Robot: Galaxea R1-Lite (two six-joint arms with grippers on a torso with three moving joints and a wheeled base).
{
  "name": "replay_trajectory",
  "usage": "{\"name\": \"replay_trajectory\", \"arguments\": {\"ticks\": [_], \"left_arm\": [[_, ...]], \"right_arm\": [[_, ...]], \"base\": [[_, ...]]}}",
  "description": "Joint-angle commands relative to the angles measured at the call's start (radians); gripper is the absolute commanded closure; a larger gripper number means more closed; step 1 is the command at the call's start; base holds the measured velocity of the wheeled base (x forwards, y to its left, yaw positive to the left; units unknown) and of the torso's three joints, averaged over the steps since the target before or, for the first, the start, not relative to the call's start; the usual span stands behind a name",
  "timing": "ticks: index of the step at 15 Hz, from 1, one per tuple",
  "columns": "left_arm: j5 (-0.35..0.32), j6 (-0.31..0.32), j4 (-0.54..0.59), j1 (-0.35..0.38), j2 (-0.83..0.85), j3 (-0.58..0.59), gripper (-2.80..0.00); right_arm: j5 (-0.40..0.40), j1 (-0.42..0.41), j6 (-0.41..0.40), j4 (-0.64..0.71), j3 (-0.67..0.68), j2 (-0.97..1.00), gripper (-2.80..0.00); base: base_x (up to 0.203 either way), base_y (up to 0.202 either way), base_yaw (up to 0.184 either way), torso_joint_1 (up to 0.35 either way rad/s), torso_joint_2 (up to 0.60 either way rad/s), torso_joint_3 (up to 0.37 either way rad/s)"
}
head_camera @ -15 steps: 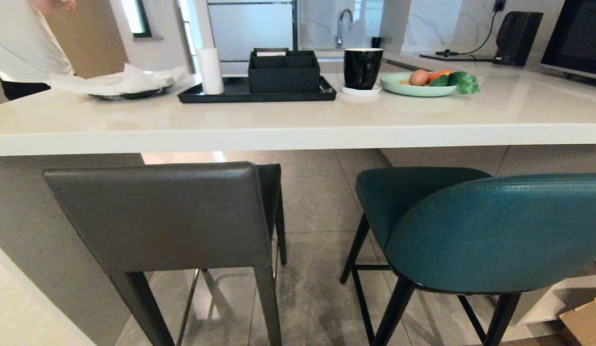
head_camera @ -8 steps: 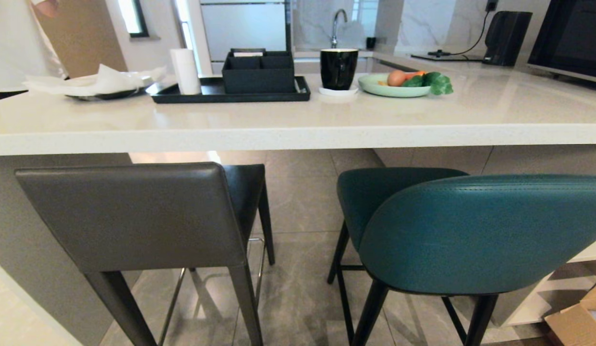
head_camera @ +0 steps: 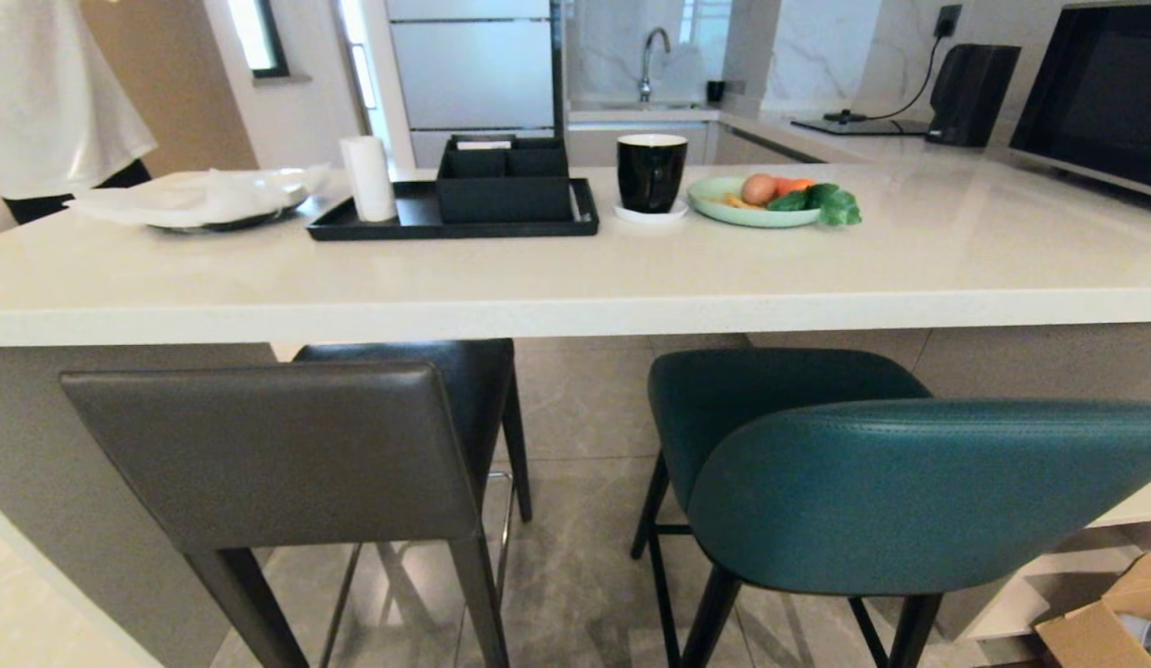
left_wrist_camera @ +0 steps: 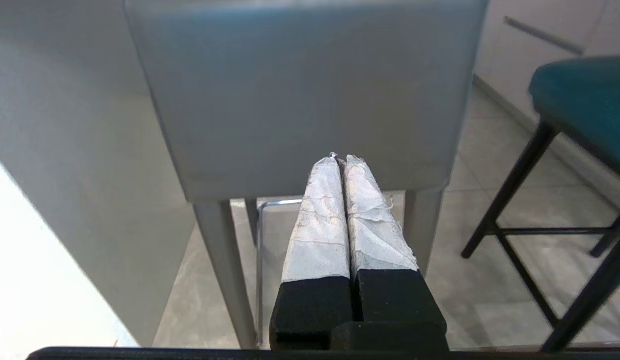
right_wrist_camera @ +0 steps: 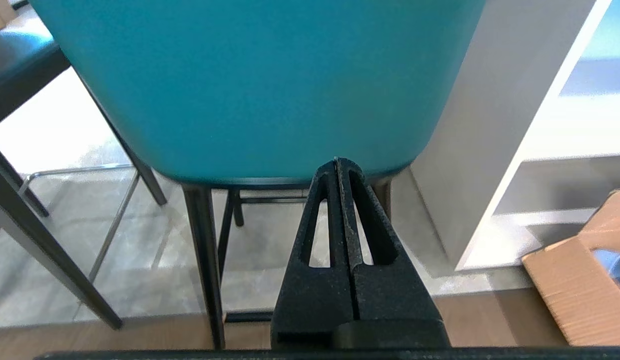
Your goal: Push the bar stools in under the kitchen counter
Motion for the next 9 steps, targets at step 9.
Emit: {"name": "replay_trajectory", "arguments": {"ticks": [9], "left_arm": [[0.000,0.001,0.000,-0.001,0.002,0.040,0.00]], "right_arm": [[0.000,-0.001,0.000,0.000,0.002,0.001,0.00]], "base": [[0.000,0.000,0.000,0.161,-0.42,-0.250]]}}
